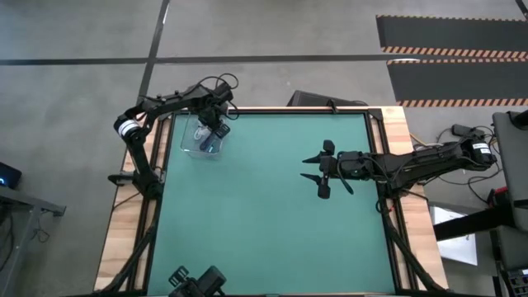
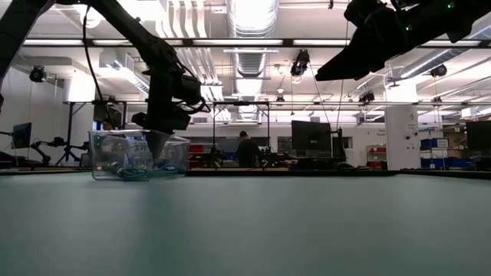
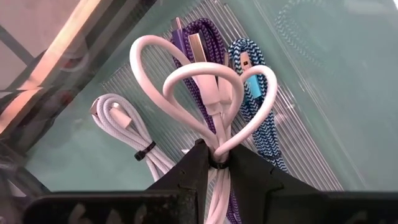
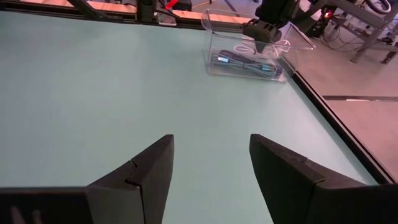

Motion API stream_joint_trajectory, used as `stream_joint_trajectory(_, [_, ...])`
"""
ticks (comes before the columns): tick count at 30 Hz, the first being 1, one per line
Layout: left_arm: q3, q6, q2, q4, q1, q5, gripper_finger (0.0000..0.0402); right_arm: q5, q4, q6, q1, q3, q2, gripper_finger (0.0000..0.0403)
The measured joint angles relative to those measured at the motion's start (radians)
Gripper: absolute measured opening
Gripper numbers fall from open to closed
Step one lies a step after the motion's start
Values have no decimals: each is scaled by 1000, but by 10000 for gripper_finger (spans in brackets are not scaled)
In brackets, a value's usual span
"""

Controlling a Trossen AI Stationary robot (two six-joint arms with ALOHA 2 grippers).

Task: Pick and place USB-C Cables
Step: Put the white charger cable into the transparent bin, then return to Home Position

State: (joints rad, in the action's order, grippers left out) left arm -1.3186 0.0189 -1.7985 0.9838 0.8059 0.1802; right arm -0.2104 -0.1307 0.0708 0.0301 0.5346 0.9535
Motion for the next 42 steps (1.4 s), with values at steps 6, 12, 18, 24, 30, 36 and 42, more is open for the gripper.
stream_joint_trajectory(6, [0,1,0,10,0,0,46,0,0,0,0,0,0,203])
stream_joint_trajectory(12, [0,1,0,19,0,0,91,0,0,0,0,0,0,203])
stream_joint_trajectory(18, [-19,1,0,40,0,47,156,0,0,0,0,0,0,203])
stream_joint_trajectory(24, [-42,4,72,136,-39,57,172,0,1,17,0,-5,0,203])
stream_joint_trajectory(30, [9,34,271,90,-168,59,173,1,-1,33,0,-39,-2,203])
stream_joint_trajectory(36, [125,53,509,-61,-371,90,165,2,-8,34,0,-65,-11,203])
stream_joint_trajectory(42, [310,53,732,-250,-560,94,113,5,-10,23,0,-99,-42,203])
